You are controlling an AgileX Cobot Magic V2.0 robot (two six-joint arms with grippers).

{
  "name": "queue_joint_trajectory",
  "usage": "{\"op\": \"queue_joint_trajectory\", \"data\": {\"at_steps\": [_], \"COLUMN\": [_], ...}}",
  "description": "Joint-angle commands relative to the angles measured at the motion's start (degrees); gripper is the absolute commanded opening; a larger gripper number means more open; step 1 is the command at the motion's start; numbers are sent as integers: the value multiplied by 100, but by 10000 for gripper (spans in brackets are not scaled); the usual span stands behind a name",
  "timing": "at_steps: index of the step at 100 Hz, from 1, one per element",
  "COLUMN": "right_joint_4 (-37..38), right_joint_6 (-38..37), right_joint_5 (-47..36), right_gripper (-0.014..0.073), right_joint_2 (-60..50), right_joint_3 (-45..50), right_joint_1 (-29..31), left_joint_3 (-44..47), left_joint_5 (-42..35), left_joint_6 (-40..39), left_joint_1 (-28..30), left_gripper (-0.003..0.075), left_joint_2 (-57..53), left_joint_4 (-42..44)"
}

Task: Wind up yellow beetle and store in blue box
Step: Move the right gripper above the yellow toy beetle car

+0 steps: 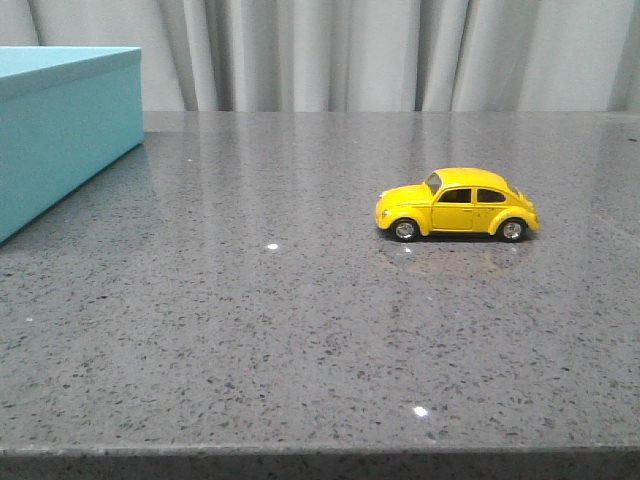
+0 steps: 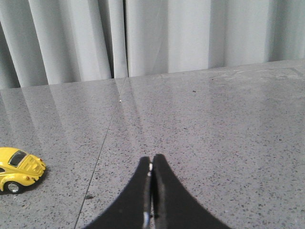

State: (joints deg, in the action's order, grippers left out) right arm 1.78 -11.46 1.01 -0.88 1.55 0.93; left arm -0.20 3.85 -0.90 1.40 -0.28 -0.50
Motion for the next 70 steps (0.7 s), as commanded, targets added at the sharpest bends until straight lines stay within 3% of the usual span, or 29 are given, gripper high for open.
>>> {"op": "queue_joint_trajectory", "data": {"at_steps": [1,70], "right_joint_4": [19,19], "right_joint_6": [-4,-4], "right_joint_5": [-436,-436], "right_gripper": [-66,-66], "right_joint_2": [-86,-86], "right_joint_3": [-110,-110], "right_joint_1": [37,37], "left_joint_3": [247,247], "left_joint_5": [-427,-490], "left_joint_6": [-81,-81], "left_joint_1": [-53,-53], "left_gripper": [-20,-20], "left_joint_2": [-173,-173], "left_joint_4": [-18,-6]}}
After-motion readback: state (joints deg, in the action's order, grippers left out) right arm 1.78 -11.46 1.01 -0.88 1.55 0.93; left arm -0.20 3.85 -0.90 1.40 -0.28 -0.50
